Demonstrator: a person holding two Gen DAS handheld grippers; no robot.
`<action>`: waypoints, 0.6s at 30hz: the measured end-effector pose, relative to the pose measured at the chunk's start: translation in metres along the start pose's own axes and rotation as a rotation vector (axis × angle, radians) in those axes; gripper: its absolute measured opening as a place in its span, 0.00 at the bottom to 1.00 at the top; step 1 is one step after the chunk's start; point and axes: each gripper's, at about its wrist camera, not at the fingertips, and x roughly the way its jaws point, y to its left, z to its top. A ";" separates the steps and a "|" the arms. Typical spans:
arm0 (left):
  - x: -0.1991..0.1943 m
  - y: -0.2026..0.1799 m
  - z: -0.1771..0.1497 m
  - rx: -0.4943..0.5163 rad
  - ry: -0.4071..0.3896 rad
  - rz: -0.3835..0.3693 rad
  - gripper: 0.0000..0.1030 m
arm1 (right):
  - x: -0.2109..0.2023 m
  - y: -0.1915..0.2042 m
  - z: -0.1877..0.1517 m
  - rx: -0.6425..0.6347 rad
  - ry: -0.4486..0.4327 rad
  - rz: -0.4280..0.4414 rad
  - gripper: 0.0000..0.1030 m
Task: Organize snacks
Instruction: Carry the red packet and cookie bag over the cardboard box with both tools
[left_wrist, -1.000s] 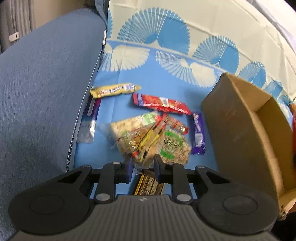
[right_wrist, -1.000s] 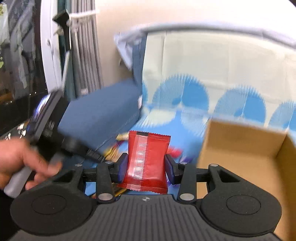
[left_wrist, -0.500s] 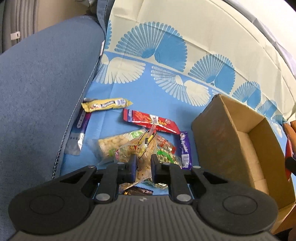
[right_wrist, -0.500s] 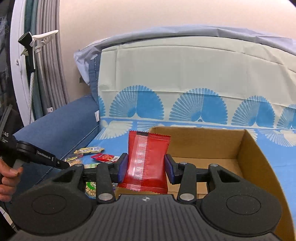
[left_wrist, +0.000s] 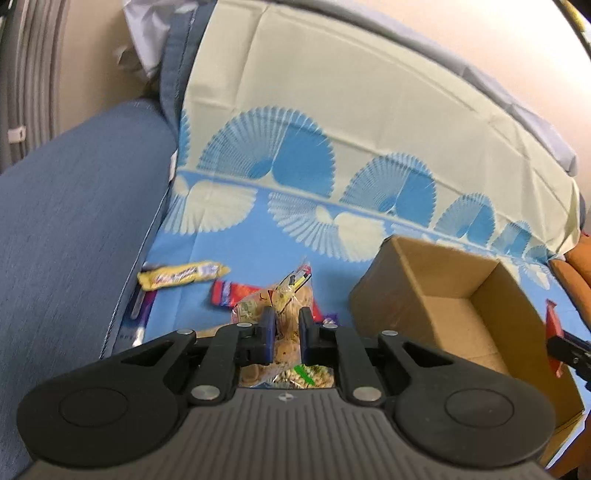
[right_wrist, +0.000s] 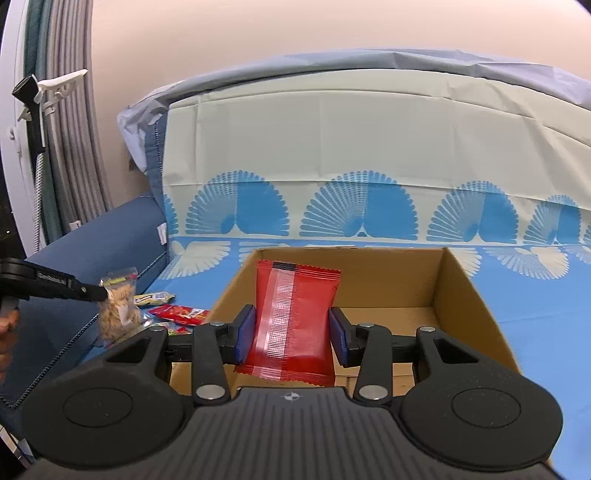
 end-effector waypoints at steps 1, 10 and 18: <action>-0.002 -0.003 0.001 0.004 -0.011 -0.006 0.13 | -0.001 -0.002 0.000 0.003 -0.002 -0.004 0.43; -0.025 -0.041 0.006 0.066 -0.144 -0.085 0.13 | -0.002 -0.015 0.000 0.026 -0.006 -0.046 0.43; -0.038 -0.084 0.003 0.150 -0.206 -0.183 0.13 | -0.002 -0.024 -0.001 0.031 0.000 -0.083 0.43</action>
